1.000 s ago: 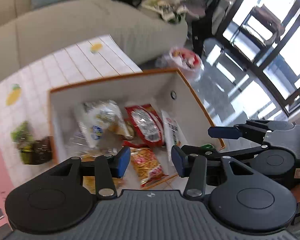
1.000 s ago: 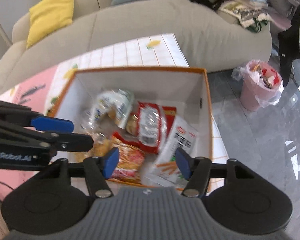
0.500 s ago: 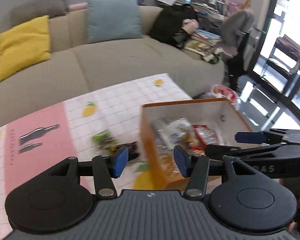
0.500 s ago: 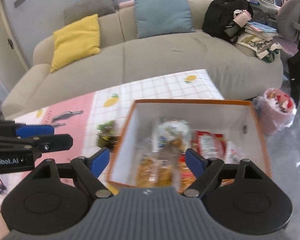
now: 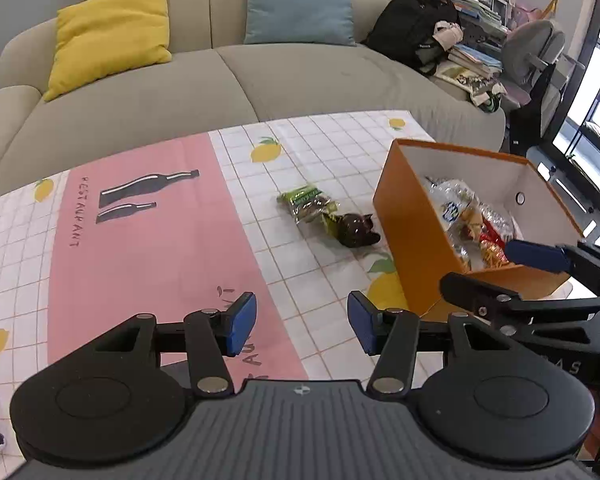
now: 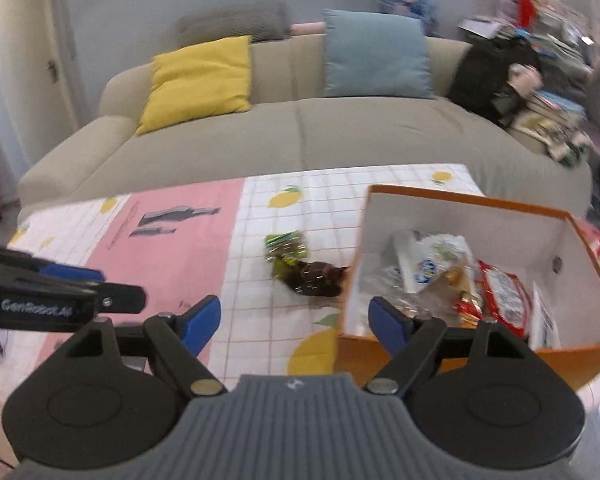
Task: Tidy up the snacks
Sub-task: 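Withdraw both tools from the box back toward the remaining snacks, then grasp the green raisin packet with the left tool while the right tool reaches the dark candy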
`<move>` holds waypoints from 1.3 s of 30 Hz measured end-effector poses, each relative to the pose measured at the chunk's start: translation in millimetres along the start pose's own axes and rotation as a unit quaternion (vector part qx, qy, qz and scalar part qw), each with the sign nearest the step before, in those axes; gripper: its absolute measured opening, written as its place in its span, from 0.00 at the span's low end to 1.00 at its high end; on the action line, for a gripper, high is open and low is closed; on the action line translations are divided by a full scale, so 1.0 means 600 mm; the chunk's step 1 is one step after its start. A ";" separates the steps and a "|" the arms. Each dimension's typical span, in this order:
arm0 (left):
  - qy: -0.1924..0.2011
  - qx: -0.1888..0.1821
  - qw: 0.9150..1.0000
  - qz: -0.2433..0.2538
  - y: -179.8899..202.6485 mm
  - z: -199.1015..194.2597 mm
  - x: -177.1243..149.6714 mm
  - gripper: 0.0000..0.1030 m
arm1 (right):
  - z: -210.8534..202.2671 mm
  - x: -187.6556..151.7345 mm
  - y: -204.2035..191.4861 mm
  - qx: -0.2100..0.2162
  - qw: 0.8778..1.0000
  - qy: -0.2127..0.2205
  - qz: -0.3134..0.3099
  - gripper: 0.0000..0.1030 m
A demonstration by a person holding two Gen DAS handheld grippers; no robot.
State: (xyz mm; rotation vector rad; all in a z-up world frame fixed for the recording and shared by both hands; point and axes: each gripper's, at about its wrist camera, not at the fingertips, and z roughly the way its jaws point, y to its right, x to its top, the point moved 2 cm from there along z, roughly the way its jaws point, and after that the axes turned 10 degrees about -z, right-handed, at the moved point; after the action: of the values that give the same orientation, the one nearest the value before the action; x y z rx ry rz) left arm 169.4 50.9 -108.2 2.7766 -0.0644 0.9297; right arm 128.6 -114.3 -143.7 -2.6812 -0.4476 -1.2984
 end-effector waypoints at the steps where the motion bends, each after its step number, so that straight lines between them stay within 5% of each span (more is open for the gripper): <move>1: -0.002 -0.001 1.000 0.007 -0.004 0.007 0.000 0.60 | 0.007 0.001 -0.004 0.001 1.000 -0.001 -0.010 0.77; 13: 0.001 -0.008 0.992 0.126 -0.008 0.092 0.048 0.60 | 0.123 0.050 -0.012 0.009 0.990 -0.026 -0.137 0.66; 24: -0.017 -0.052 0.967 0.251 -0.011 0.211 0.071 0.60 | 0.241 0.059 -0.032 0.043 0.950 -0.096 -0.293 0.63; 31: -0.025 -0.066 0.962 0.265 -0.014 0.280 0.080 0.50 | 0.286 0.068 -0.041 0.075 0.931 -0.131 -0.333 0.55; 39: -0.036 -0.104 0.975 0.194 -0.018 0.329 0.103 0.41 | 0.328 0.067 -0.036 0.083 0.925 -0.173 -0.327 0.42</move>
State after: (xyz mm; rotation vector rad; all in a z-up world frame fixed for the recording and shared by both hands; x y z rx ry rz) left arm 336.6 20.8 -226.6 2.6442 -0.6952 0.8453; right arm 292.0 -37.9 -234.5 -2.7028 -1.5216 -0.8126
